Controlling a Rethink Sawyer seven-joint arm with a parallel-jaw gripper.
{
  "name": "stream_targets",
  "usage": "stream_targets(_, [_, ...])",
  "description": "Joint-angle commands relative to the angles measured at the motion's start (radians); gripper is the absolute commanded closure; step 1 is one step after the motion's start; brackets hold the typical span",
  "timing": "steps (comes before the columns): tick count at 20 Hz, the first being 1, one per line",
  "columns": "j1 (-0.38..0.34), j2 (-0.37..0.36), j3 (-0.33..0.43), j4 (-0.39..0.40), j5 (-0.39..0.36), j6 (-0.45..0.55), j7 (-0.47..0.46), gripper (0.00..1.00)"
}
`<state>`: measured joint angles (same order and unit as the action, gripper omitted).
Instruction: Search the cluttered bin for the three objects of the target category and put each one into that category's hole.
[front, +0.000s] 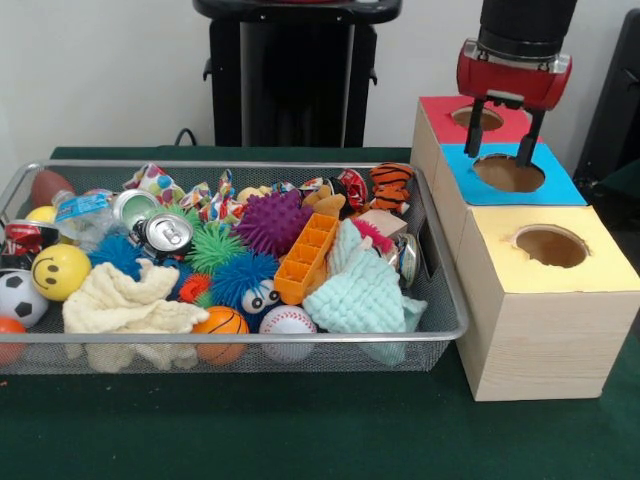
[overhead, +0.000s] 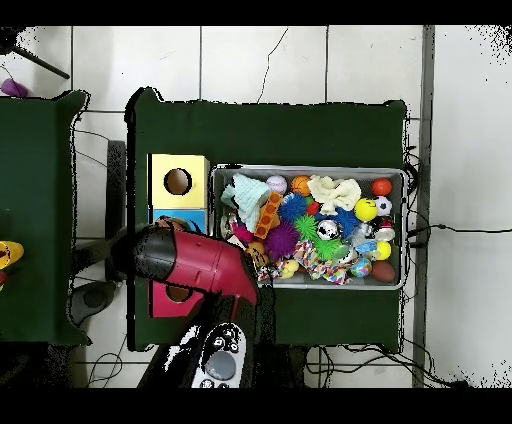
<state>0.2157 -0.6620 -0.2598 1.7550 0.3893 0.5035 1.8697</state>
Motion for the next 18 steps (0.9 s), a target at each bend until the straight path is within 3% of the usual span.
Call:
stream_targets(1, [-0.016, -0.057, -0.015, -0.053, -0.009, 0.253, 0.234, 0.00])
stream_targets(4, [-0.014, -0.127, -0.050, -0.105, -0.050, 0.462, 0.235, 0.00])
stream_targets(6, [-0.020, -0.143, -0.056, -0.128, -0.068, 0.529, 0.216, 0.00])
stream_targets(12, [-0.018, -0.151, -0.064, -0.095, -0.095, 0.437, 0.160, 0.00])
stream_targets(18, [-0.007, -0.138, -0.063, -0.085, -0.101, 0.388, 0.189, 0.00])
